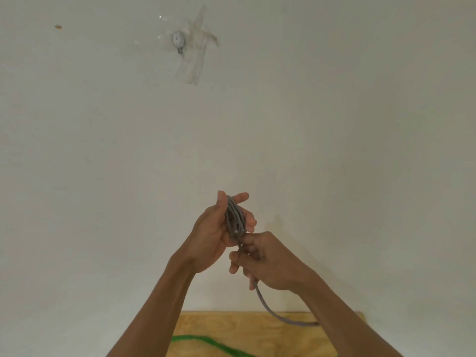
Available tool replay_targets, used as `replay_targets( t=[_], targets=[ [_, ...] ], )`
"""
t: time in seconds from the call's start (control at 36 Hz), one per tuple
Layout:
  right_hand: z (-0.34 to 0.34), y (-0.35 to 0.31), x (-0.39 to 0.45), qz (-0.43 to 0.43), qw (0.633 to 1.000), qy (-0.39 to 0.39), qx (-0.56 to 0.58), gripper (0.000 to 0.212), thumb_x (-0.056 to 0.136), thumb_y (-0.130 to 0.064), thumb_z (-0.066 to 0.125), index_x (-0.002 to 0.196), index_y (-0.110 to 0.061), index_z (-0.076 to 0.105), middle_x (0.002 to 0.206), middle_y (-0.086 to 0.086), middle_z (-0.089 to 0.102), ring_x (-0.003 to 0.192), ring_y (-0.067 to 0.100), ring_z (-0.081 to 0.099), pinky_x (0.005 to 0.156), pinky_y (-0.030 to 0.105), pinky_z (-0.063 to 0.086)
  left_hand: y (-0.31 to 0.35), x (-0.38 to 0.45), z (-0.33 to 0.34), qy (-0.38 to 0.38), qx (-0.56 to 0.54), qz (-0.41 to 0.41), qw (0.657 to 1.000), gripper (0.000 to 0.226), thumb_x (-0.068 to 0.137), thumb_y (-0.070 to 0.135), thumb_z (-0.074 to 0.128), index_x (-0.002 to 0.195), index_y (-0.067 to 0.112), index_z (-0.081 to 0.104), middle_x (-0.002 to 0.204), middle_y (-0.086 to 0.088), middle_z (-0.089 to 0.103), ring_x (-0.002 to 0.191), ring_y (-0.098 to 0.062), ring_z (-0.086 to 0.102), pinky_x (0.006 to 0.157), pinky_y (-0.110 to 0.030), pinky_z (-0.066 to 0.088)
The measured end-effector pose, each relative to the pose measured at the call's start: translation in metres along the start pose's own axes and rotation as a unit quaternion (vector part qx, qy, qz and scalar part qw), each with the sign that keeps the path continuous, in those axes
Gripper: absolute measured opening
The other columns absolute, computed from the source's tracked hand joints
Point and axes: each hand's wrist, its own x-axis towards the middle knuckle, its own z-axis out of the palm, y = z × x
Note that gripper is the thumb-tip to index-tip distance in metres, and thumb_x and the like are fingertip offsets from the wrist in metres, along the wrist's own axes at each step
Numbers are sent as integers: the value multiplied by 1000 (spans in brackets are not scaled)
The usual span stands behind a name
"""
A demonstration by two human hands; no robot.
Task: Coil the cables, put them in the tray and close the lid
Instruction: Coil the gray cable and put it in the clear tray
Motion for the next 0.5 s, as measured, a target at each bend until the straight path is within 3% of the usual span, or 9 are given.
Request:
replay_targets(
  t=[0.06,0.14,0.22,0.28,0.33,0.39,0.42,0.47,0.5],
  targets=[
    [-5,-4,1,7,999,-6,-34,28,97,-14,60,124,-6,59,85,3,73,52,13,52,55,33,57,0,4,0,8,15,10,1000,63,95,57,23,128,16,58,85,-10,67,100,-32,59,107,-57,38],
    [-13,-11,3,20,993,-16,-111,33,96,-13,58,129,-10,58,89,-2,73,50,11,55,53,31,56,-3,9,-6,20,78,20,997,63,94,66,24,96,30,75,87,-6,69,121,-29,55,113,-50,35],
    [-23,-22,4,-22,978,-11,-208,28,93,-17,64,120,-13,68,83,-11,74,67,6,68,67,29,59,-9,13,-19,46,174,-1,984,80,90,71,23,97,7,70,96,-4,71,131,-14,50,113,-46,35],
    [-31,-35,6,-61,964,2,-259,21,91,-14,66,110,-17,75,79,-16,72,70,-9,64,70,12,50,-14,11,-28,39,216,-33,975,80,95,68,19,107,6,68,100,-4,72,119,-10,58,111,-45,37],
    [-40,-49,12,-93,953,17,-289,17,91,-12,66,101,-20,77,73,-22,67,61,-14,56,62,6,40,-19,5,-29,6,232,-52,971,78,98,66,13,105,10,67,89,-9,70,92,-19,63,99,-49,45],
    [-48,-56,23,-118,949,44,-287,12,91,-15,69,99,-21,77,70,-27,63,62,-13,56,62,6,38,-24,1,-24,-10,222,-64,973,83,97,68,12,104,5,67,80,-14,67,87,-36,60,97,-58,42],
    [-52,-56,29,-132,952,57,-269,11,90,-16,71,98,-19,77,73,-26,64,66,-13,58,65,6,40,-26,-1,-21,-15,185,-70,980,82,96,68,14,109,6,67,80,-16,66,87,-38,61,101,-59,41],
    [-57,-49,40,-143,968,73,-194,9,88,-15,74,96,-14,78,81,-15,73,78,-4,67,74,14,49,-26,-3,-13,-36,93,-71,992,79,98,64,19,115,2,64,77,-20,64,80,-29,64,105,-60,42],
    [-58,-44,44,-136,976,81,-147,10,86,-16,76,95,-12,78,85,-6,76,82,7,70,79,26,55,-25,-4,-10,-47,57,-70,995,77,100,60,20,116,-3,62,74,-19,62,75,-27,63,103,-58,45]
  ],
)
